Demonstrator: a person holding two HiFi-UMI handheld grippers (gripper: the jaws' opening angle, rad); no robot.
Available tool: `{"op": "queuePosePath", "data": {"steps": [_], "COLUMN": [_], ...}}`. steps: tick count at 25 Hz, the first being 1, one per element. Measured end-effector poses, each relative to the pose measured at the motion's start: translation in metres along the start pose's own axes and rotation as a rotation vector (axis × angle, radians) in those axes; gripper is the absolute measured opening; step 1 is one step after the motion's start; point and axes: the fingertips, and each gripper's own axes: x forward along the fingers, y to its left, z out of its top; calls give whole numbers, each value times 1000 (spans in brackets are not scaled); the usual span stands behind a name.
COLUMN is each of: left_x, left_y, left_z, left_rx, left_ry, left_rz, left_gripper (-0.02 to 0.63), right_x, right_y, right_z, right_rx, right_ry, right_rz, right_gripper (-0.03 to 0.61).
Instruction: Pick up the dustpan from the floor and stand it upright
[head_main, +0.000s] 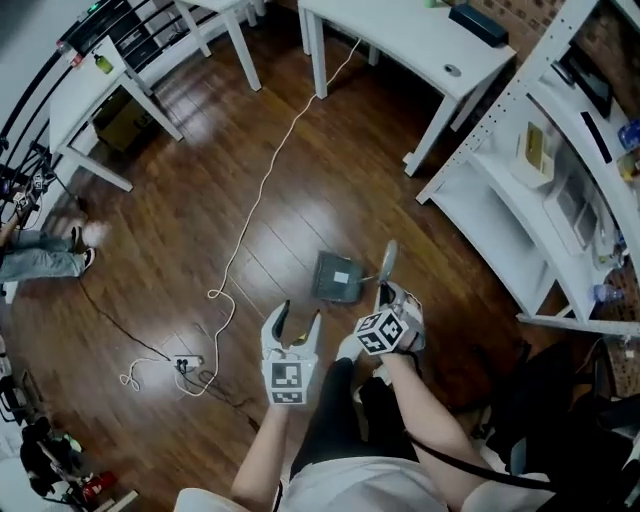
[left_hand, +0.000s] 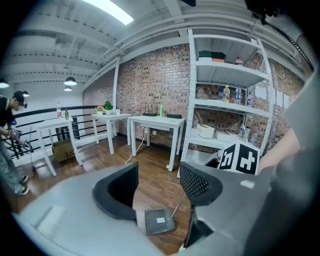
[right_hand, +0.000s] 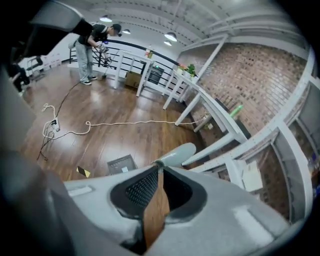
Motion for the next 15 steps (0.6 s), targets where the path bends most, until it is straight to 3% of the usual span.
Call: {"op": "queuePosePath", "data": {"steps": [4, 8, 10, 15], "left_x": [-30, -46, -49, -68], "left_y": [40, 47, 36, -5], "left_z": [0, 2, 7, 34], "left_rx": [-23, -30, -22, 15], "left_ry": [-15, -14, -18, -75], "left_rz": [63, 84, 74, -20], "left_gripper": [278, 278, 278, 281], "right_x": [9, -3, -29, -152], "right_y": [17, 7, -4, -28], "right_z": [45, 46, 45, 45], "right_rx": [-97, -63, 20, 359], "right_ry": [-17, -31, -101, -379], "right_rz": [26, 73, 93, 130], "right_gripper": [21, 53, 89, 132]}}
